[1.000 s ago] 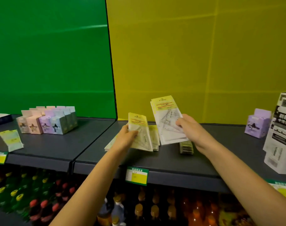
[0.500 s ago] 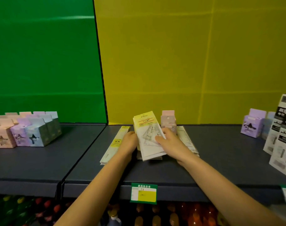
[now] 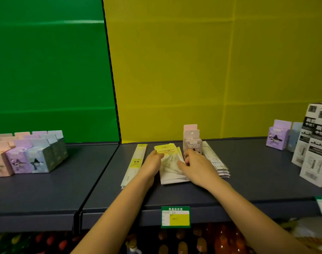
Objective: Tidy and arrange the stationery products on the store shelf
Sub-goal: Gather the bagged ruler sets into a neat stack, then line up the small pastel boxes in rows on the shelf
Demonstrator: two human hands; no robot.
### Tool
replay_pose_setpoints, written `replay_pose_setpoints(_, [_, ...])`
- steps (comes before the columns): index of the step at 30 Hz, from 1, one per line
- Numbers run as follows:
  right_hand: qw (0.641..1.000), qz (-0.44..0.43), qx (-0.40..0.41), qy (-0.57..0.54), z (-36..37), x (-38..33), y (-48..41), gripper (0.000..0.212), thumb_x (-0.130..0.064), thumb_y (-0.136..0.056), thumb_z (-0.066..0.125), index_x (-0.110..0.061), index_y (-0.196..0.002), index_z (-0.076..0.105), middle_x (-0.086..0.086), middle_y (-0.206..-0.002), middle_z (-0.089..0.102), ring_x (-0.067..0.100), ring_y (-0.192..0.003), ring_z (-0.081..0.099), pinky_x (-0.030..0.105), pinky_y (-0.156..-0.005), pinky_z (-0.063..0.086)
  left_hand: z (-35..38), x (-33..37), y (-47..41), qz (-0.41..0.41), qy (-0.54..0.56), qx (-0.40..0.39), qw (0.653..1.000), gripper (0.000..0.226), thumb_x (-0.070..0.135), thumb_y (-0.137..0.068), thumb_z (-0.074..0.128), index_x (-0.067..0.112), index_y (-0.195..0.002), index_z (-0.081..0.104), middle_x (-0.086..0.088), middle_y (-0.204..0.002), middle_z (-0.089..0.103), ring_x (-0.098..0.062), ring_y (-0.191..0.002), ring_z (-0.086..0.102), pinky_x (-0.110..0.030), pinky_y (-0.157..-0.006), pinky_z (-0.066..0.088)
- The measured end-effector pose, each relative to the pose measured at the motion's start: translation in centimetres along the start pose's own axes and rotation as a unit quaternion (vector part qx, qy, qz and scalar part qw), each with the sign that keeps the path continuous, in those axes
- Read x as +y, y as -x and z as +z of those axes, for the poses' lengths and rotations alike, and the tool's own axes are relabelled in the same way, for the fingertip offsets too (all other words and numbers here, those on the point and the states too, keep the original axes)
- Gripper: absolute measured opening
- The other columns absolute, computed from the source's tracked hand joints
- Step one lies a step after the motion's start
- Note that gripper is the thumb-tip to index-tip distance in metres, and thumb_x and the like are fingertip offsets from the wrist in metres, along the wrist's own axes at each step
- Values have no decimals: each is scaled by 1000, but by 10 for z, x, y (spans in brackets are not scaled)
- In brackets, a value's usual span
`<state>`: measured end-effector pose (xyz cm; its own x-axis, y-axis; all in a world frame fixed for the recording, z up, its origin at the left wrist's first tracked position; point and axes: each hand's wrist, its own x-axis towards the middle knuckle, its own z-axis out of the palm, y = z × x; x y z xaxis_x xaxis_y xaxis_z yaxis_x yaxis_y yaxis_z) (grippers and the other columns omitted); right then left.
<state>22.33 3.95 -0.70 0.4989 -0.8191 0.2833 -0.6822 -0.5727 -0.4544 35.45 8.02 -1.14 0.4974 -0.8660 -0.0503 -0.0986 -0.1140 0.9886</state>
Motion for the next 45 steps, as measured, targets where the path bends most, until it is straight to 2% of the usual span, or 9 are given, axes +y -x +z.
replay_pose_setpoints(5, [999,-13,-47,24,1,2,8,41,-40,-93,41,-11,-120,50,10,-126,55,28,-115,51,39,-92,44,7,0,-2,14,-18,-21,1000,57,19,-97,39,8,-147,14,-6,-157,16,-22,-143,20,-34,-115,20])
replay_pose_setpoints(9, [997,5,74,-35,-16,13,8,35,-38,-89,51,-14,-114,49,4,-119,55,23,-110,53,32,-84,44,6,4,-9,75,-92,11,993,53,21,-97,38,9,-146,20,-7,-156,21,-23,-142,24,-36,-113,23])
replay_pose_setpoints(12, [988,25,138,-67,-36,28,-8,55,-34,-80,67,-9,-122,41,7,-126,45,24,-115,49,31,-86,39,4,15,-14,115,-119,28,986,43,21,-96,42,9,-137,36,-9,-147,38,-24,-133,38,-38,-109,32])
replay_pose_setpoints(15, [987,25,72,-142,-46,38,-31,87,-25,-68,80,-9,-136,29,9,-141,36,25,-126,42,37,-103,38,4,30,-21,135,-129,20,982,36,16,-95,44,5,-129,46,-12,-134,51,-25,-120,49,-34,-95,39])
replay_pose_setpoints(19, [975,-6,-17,-221,-44,40,-45,100,-18,-62,84,-15,-141,23,6,-139,40,14,-113,45,25,-90,37,9,39,-33,129,-147,-24,980,27,13,-94,45,0,-116,54,-12,-109,57,-20,-93,53,-29,-70,41])
replay_pose_setpoints(23, [971,-16,5,-239,-37,43,-51,80,-15,-60,85,-12,-126,41,4,-122,55,13,-100,53,26,-82,43,15,40,-47,118,-165,-16,979,25,9,-92,48,-3,-114,55,-9,-100,54,-21,-88,52,-24,-61,40])
replay_pose_setpoints(28, [955,-32,31,-295,-48,50,-57,52,-13,-62,83,-14,-105,55,9,-109,67,24,-97,66,48,-87,53,21,43,-61,114,-168,2,979,32,6,-89,53,-3,-120,50,-9,-98,53,-22,-87,50,-23,-58,38])
replay_pose_setpoints(36, [894,-32,160,-417,-106,65,-47,41,-8,-72,75,-17,-104,51,-2,-102,61,13,-90,60,20,-69,50,48,53,-78,79,-199,-55,975,94,18,-70,79,8,-143,21,-12,-142,38,-28,-129,41,-37,-99,39])
replay_pose_setpoints(45, [893,-24,143,-426,-112,85,-45,42,-7,-73,73,-16,-108,51,-1,-106,60,6,-84,60,18,-65,48,57,58,-83,154,-155,-55,974,47,6,-71,75,-1,-114,58,-18,-116,65,-29,-108,62,-39,-89,53])
